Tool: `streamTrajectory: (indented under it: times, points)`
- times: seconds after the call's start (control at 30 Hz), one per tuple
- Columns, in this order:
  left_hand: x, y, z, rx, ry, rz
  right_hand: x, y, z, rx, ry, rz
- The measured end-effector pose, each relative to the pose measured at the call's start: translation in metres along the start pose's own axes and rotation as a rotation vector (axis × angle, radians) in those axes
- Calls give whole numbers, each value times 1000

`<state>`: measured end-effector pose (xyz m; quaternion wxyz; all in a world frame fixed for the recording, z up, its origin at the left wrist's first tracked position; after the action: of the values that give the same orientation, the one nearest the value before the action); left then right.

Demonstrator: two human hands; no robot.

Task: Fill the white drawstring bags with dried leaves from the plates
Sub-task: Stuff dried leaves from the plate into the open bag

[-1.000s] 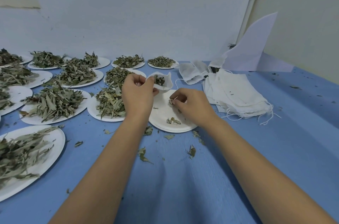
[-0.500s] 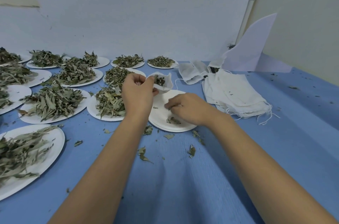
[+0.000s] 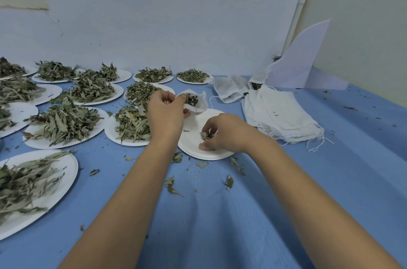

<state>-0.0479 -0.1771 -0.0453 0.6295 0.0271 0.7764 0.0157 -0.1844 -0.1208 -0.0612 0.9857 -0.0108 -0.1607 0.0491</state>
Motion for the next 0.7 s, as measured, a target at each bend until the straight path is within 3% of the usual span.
streamTrajectory:
  times: [0.23,0.47,0.7]
  points:
    - [-2,1,1,2,-13,-12,18,0,1,-64,39,123]
    - [-2,1,0,1,-9,-12,21,-1,-3,-124,31,103]
    - [-2,0,0,-3,-21,-19,27,-4,-9,-184,182,123]
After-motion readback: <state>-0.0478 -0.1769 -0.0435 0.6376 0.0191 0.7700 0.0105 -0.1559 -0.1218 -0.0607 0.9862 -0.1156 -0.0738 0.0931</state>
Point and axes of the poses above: each hand's wrist, its own y-axis away from the middle knuckle, its own z-axis out of the back of the hand, x = y × z, the point moved 9 cm from there along -y, towards the middle knuckle, and after that the axes turned 13 degrees about z, right-handed, at the moved point
